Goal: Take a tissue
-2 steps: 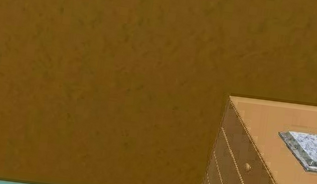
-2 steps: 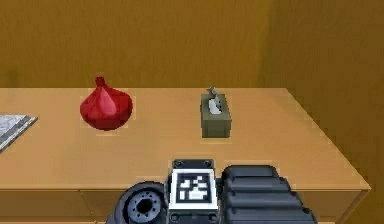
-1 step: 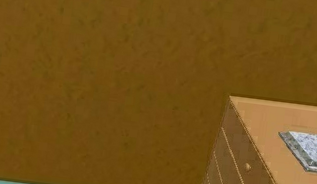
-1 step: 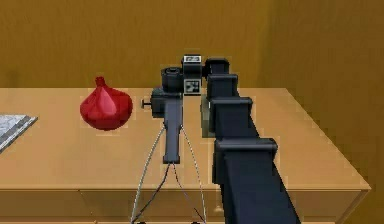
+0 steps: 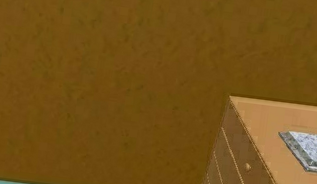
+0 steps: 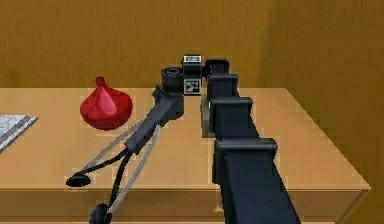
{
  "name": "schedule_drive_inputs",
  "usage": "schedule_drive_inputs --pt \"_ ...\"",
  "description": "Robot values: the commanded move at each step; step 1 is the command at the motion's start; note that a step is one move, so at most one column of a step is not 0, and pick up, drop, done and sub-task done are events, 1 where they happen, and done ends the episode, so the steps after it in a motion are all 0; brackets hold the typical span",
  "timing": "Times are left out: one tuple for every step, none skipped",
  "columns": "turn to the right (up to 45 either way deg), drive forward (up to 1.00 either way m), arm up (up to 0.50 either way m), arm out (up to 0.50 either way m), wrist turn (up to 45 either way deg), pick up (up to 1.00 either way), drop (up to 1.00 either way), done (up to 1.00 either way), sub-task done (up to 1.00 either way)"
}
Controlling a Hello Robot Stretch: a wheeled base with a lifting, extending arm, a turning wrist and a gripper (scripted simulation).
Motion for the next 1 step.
schedule_drive_inputs --pt "0.0 0.0 0.0 0.0 45.0 0.0 0.0 0.0 0.0"
